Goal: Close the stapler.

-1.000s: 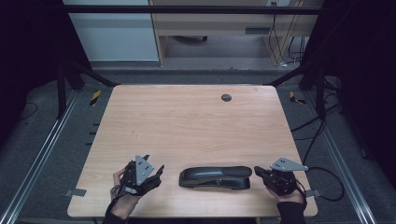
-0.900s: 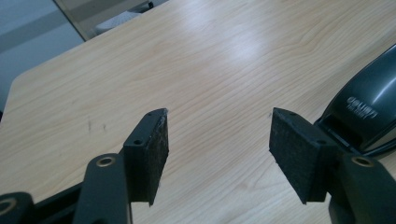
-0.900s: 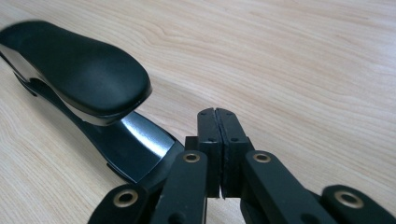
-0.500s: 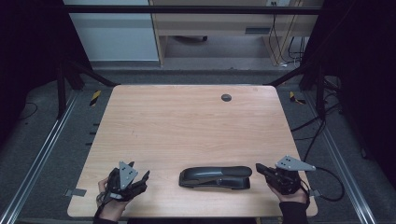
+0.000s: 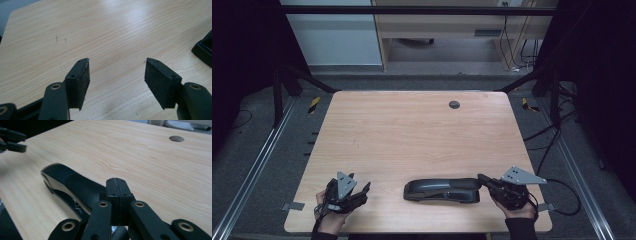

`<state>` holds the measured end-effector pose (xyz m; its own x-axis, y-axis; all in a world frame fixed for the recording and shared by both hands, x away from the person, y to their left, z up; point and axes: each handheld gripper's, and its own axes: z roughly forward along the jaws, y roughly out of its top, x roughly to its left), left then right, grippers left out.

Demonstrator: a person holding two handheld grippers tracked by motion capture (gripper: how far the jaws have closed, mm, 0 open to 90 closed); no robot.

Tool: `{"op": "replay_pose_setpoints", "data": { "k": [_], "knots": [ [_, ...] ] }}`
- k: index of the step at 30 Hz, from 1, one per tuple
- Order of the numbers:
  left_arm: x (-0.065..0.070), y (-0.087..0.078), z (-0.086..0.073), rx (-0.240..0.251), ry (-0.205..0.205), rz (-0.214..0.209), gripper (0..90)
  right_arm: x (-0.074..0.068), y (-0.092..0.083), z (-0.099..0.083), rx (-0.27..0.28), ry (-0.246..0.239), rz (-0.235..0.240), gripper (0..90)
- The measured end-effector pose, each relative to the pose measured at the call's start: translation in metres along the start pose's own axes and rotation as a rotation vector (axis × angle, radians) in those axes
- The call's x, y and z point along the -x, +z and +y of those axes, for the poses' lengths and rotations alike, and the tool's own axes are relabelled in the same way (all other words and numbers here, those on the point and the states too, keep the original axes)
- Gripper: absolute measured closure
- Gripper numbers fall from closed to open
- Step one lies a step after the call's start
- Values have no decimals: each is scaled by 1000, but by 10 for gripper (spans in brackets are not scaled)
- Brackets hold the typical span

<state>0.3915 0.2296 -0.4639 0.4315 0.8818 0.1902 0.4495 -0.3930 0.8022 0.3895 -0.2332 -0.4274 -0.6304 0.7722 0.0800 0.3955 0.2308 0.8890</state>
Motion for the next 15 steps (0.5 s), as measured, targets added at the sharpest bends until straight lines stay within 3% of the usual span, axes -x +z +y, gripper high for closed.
{"op": "replay_pose_setpoints", "data": {
  "k": [15],
  "knots": [
    [1, 2, 0, -16, 14, -4, 362, 1, 9, -13, -27, 36, 21, 900]
  ]
}}
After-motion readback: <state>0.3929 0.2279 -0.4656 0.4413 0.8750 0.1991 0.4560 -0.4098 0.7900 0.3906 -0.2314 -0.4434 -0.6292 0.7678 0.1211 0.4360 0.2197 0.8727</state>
